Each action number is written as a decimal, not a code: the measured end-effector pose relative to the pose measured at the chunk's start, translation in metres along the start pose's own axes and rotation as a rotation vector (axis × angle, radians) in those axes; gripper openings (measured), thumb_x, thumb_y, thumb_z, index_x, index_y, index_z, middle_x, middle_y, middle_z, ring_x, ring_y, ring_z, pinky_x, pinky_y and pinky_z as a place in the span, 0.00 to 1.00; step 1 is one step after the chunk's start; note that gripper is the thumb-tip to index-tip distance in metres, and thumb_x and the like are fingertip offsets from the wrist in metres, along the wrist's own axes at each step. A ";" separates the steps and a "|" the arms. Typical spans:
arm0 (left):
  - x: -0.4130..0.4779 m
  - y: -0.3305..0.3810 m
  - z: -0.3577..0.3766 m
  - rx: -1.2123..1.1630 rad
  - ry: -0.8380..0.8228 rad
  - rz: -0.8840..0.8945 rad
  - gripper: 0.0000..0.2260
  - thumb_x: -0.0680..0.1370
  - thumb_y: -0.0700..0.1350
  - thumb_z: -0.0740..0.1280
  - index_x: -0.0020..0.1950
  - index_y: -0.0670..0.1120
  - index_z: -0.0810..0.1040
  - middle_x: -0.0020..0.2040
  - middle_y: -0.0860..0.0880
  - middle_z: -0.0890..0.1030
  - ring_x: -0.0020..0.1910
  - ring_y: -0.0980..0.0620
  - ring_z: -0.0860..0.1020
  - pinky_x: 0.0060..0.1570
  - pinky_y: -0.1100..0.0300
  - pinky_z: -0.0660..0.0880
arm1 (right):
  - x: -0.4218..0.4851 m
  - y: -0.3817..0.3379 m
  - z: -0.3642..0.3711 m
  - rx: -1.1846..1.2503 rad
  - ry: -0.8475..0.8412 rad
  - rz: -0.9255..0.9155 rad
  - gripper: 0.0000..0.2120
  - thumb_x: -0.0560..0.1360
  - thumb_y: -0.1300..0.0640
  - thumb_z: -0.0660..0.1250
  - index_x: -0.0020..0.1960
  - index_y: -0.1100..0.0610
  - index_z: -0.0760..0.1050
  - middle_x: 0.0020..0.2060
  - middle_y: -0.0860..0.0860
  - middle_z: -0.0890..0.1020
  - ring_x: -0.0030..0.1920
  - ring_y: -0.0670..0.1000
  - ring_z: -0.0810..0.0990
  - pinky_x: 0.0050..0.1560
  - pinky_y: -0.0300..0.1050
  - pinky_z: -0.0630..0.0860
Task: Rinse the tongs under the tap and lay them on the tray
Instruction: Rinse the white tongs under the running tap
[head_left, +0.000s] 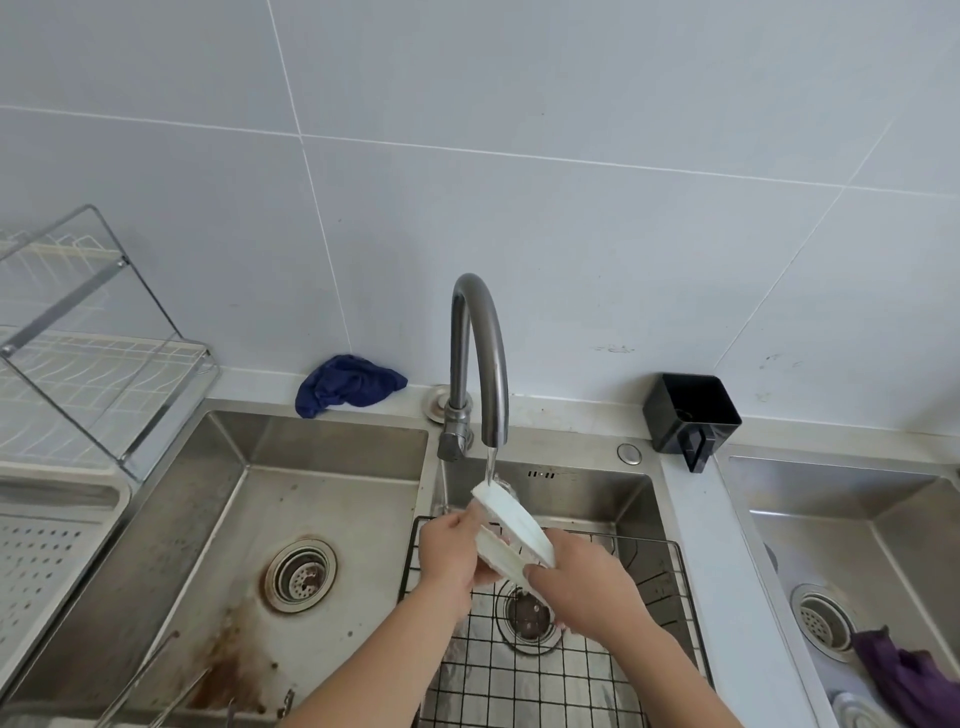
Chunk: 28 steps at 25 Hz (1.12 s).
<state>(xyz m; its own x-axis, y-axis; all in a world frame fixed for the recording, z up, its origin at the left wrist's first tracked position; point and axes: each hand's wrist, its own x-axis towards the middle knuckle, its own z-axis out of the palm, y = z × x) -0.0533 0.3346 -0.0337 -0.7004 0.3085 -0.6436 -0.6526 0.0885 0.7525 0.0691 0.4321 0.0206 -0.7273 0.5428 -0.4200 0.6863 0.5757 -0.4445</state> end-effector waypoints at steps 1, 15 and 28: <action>0.001 -0.001 -0.005 0.003 0.022 0.004 0.12 0.82 0.46 0.67 0.43 0.41 0.81 0.30 0.44 0.85 0.29 0.44 0.85 0.27 0.51 0.81 | 0.001 -0.001 0.002 0.004 -0.016 -0.003 0.10 0.73 0.48 0.60 0.53 0.48 0.75 0.42 0.48 0.83 0.38 0.52 0.84 0.41 0.47 0.82; 0.013 0.049 -0.068 -0.723 -0.103 0.028 0.12 0.81 0.42 0.67 0.64 0.42 0.78 0.57 0.38 0.84 0.53 0.42 0.83 0.55 0.48 0.79 | 0.075 -0.069 0.013 0.546 -0.213 -0.150 0.06 0.76 0.54 0.71 0.48 0.57 0.80 0.36 0.53 0.84 0.29 0.49 0.83 0.35 0.45 0.83; 0.004 0.065 -0.074 -0.322 -0.105 0.193 0.13 0.79 0.51 0.70 0.58 0.44 0.82 0.48 0.44 0.87 0.45 0.47 0.86 0.47 0.52 0.80 | 0.068 -0.061 0.012 1.146 -0.669 -0.119 0.36 0.76 0.28 0.62 0.66 0.58 0.78 0.51 0.64 0.81 0.49 0.62 0.80 0.49 0.57 0.81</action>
<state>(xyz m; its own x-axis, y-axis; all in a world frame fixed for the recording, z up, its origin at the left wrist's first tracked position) -0.1194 0.2719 0.0022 -0.7969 0.3870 -0.4639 -0.5804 -0.2777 0.7655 -0.0225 0.4263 0.0101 -0.8685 -0.0671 -0.4912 0.4715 -0.4176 -0.7767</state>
